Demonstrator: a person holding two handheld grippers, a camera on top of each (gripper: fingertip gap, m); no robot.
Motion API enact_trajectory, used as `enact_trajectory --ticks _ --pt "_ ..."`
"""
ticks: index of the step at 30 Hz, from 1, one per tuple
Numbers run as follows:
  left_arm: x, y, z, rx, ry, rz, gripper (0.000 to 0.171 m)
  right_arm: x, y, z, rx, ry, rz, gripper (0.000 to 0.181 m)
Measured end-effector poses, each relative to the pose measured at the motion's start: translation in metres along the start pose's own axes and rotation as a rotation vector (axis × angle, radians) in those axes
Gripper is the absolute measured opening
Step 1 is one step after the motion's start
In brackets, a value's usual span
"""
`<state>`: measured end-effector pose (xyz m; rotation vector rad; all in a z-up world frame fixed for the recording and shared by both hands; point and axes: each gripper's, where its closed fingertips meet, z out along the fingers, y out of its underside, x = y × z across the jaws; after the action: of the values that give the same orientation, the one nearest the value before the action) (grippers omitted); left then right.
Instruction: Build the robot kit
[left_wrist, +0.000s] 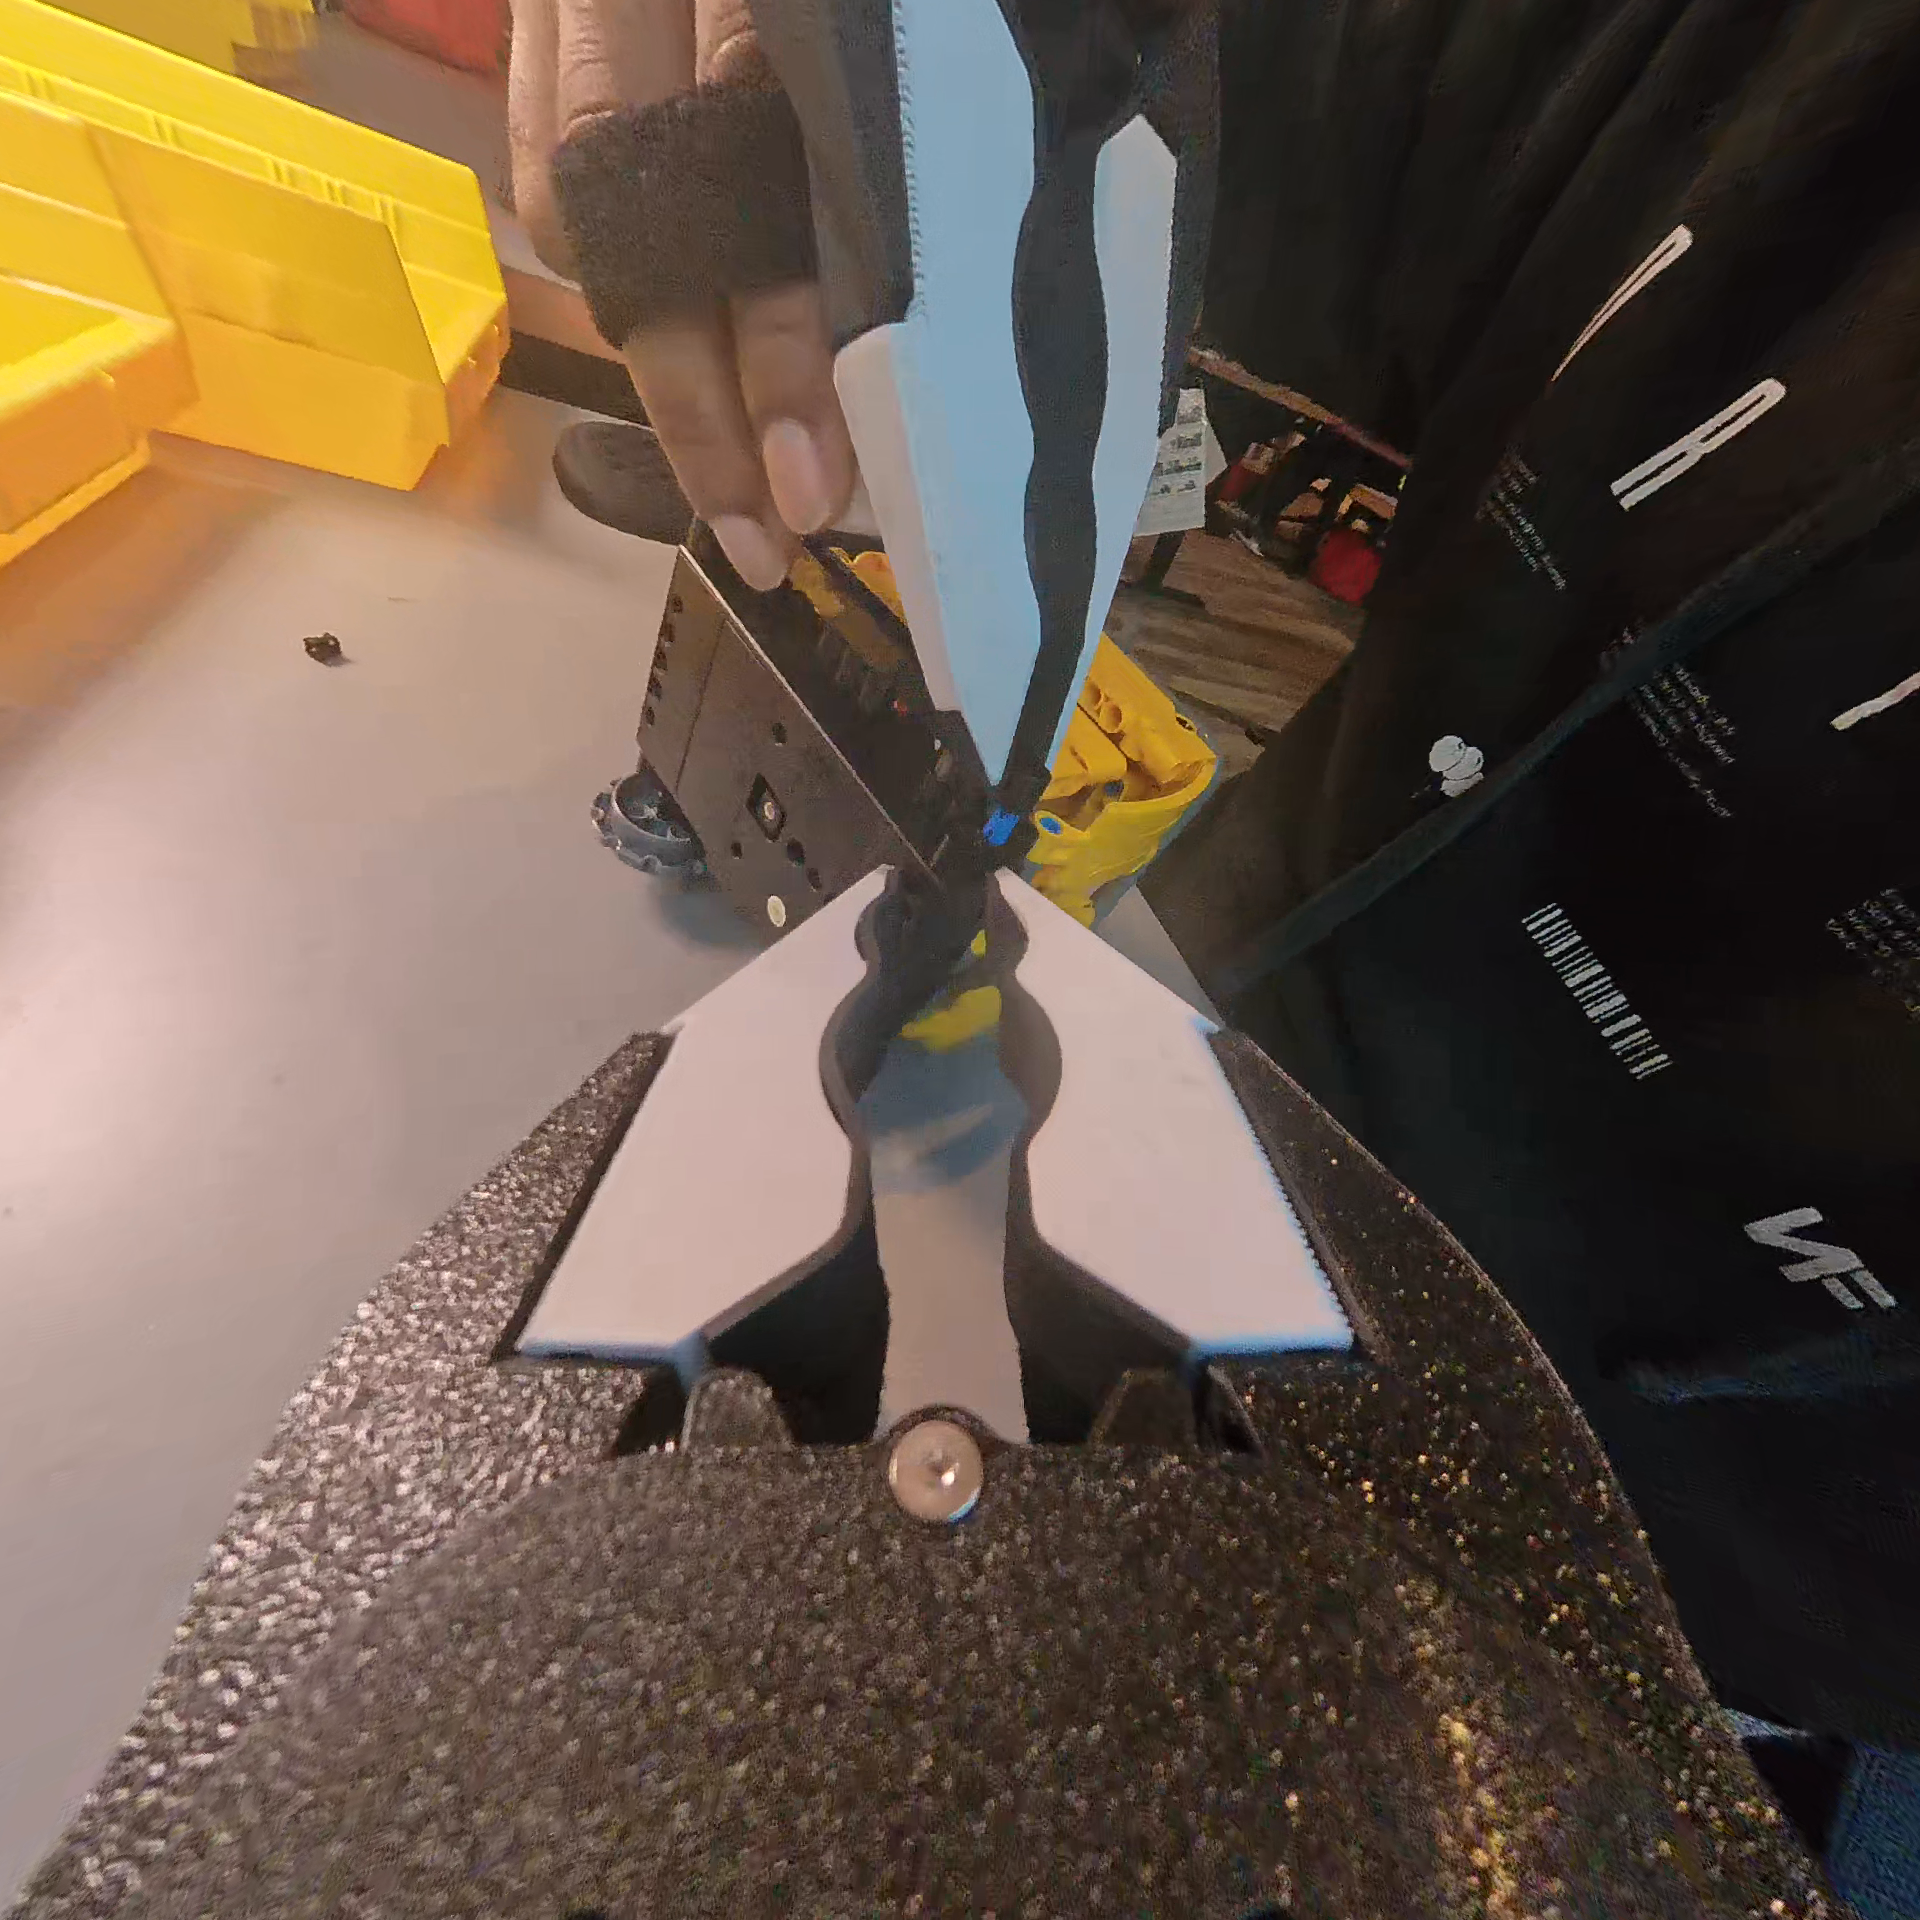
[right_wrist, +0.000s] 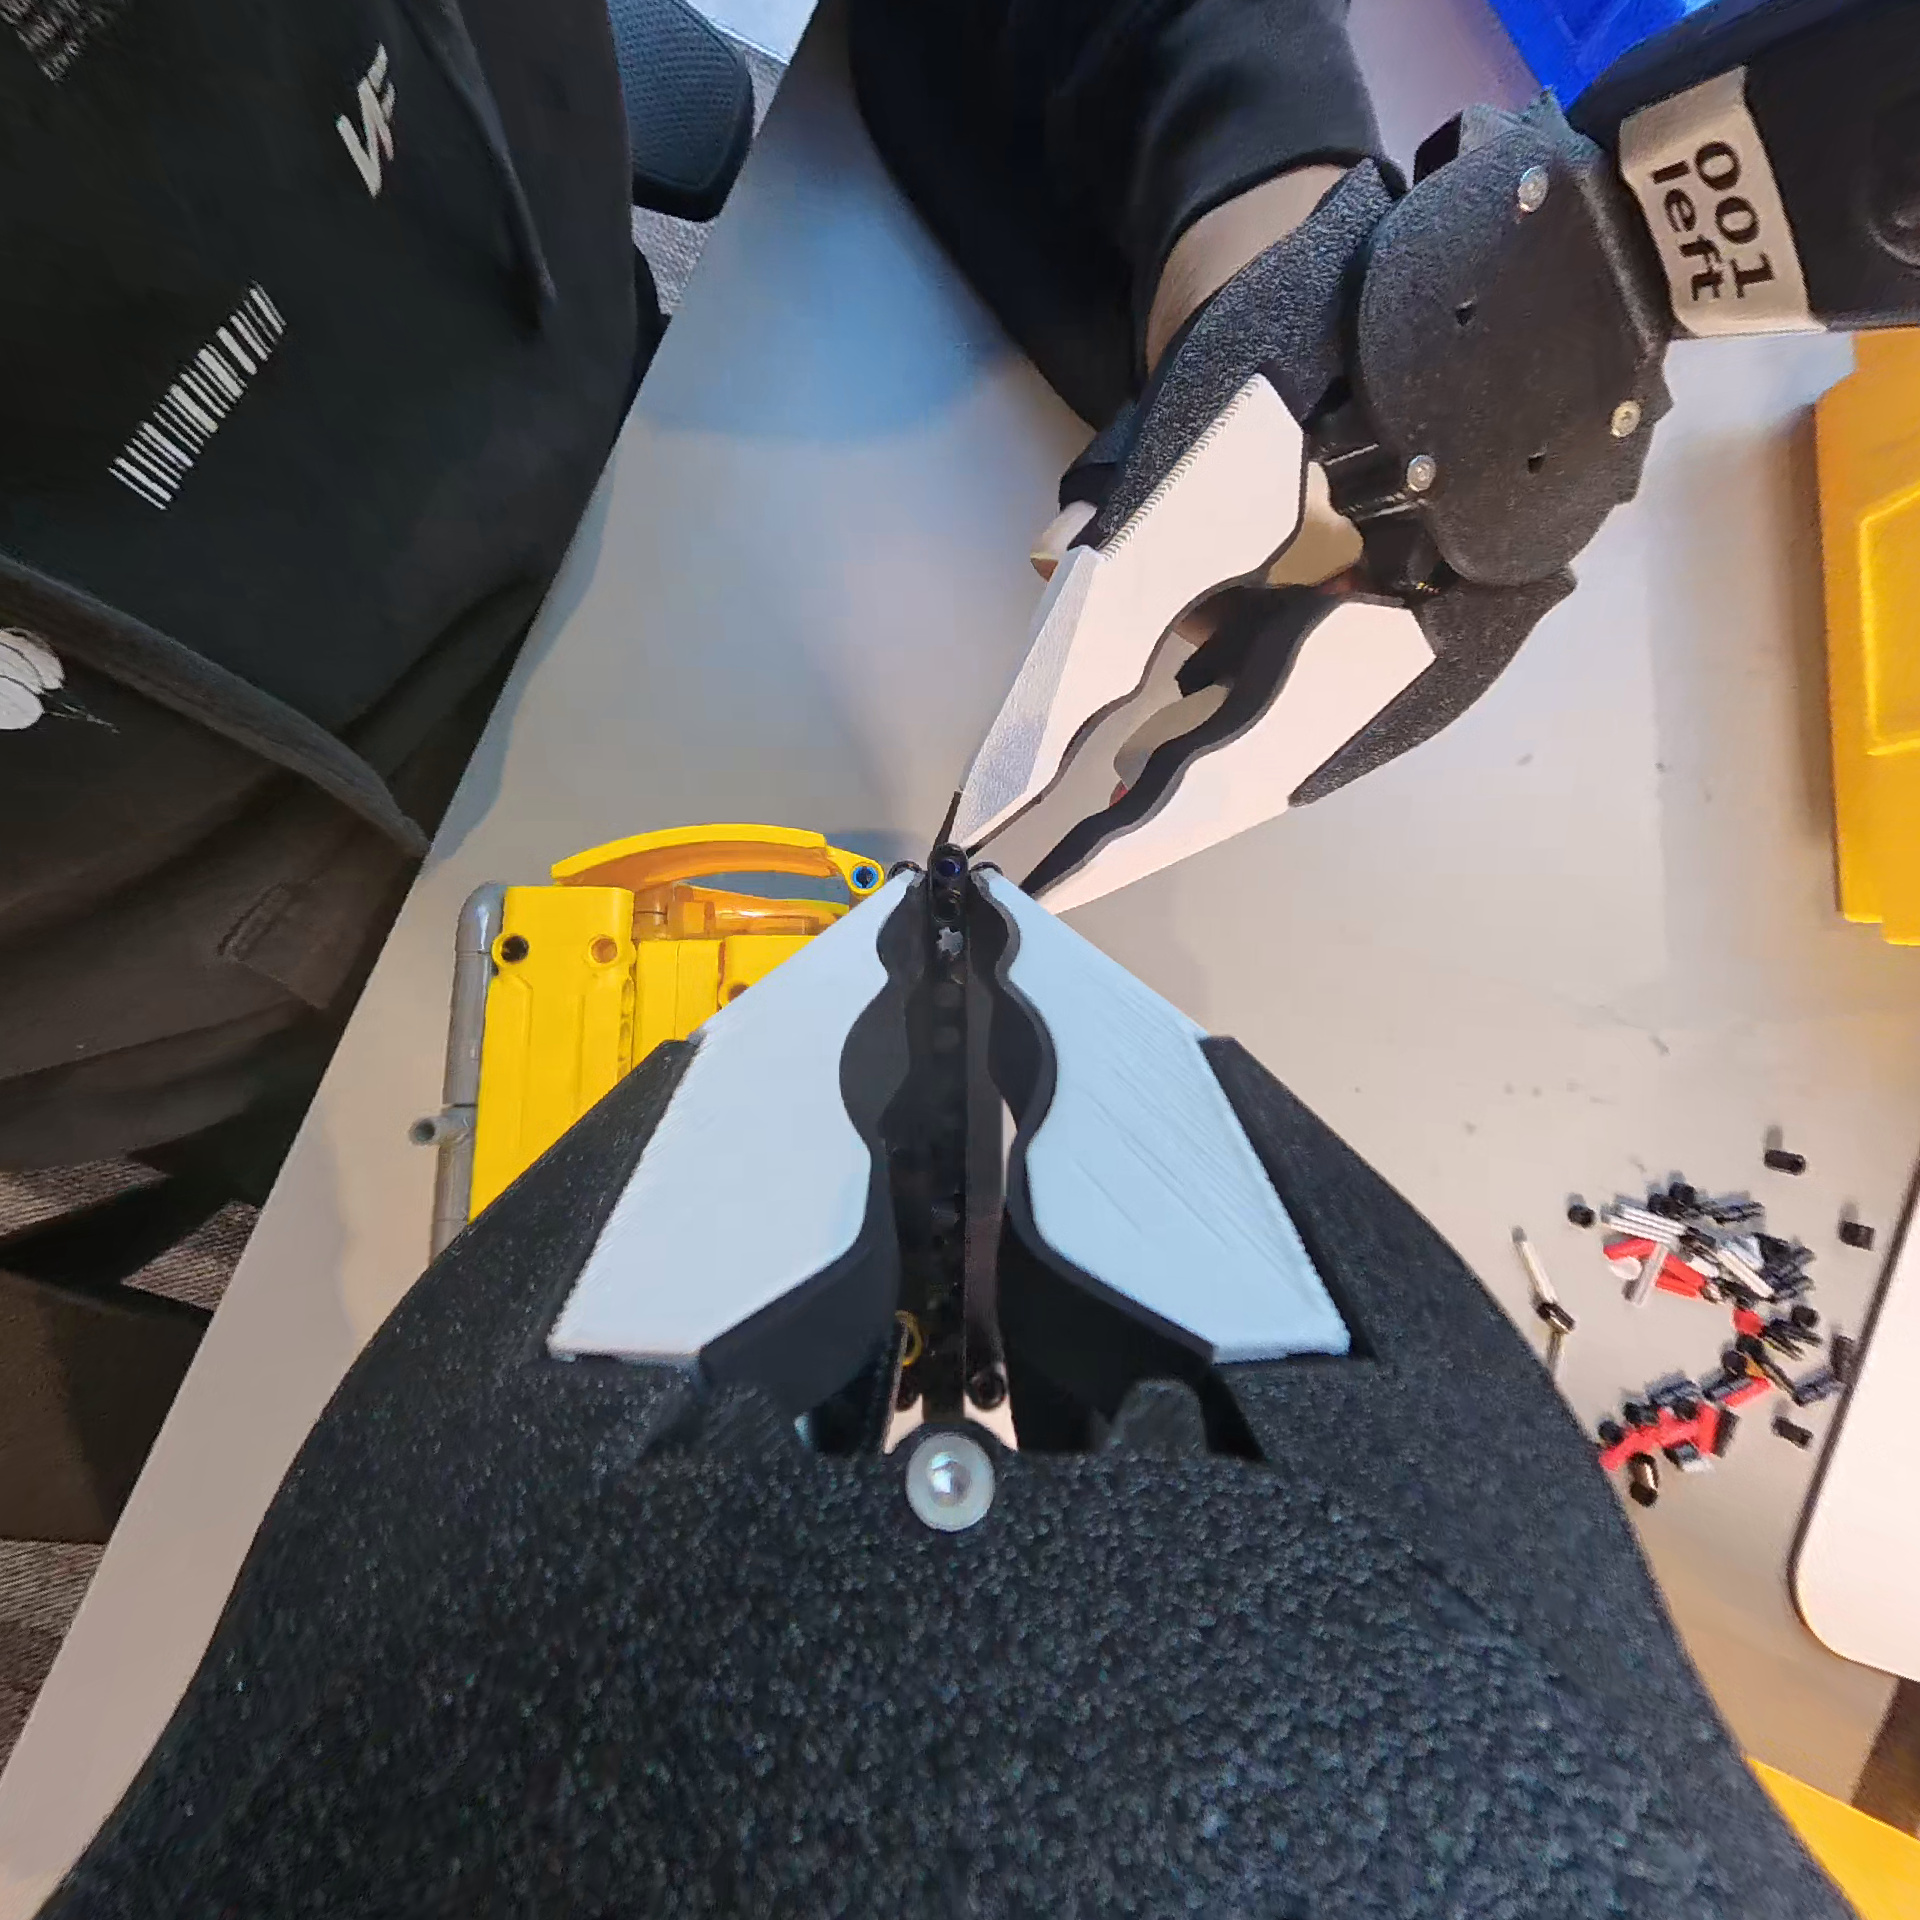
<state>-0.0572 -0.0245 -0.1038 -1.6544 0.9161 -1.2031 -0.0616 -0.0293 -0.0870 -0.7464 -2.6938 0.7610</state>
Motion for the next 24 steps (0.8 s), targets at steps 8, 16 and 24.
enact_trajectory --ticks 8,16,24 --pt "0.0019 0.0001 0.0008 -0.001 0.019 -0.014 0.014 -0.0020 0.0006 0.0010 -0.057 -0.023 -0.016 0.006" --pt "0.0084 0.0008 -0.0003 -0.005 0.052 0.014 0.018 -0.0062 -0.0039 0.0053 -0.040 -0.045 -0.011 0.007" --pt "0.0066 -0.0013 0.0008 0.009 0.054 -0.023 0.018 -0.0044 -0.0030 0.0054 -0.009 -0.014 -0.005 0.007"
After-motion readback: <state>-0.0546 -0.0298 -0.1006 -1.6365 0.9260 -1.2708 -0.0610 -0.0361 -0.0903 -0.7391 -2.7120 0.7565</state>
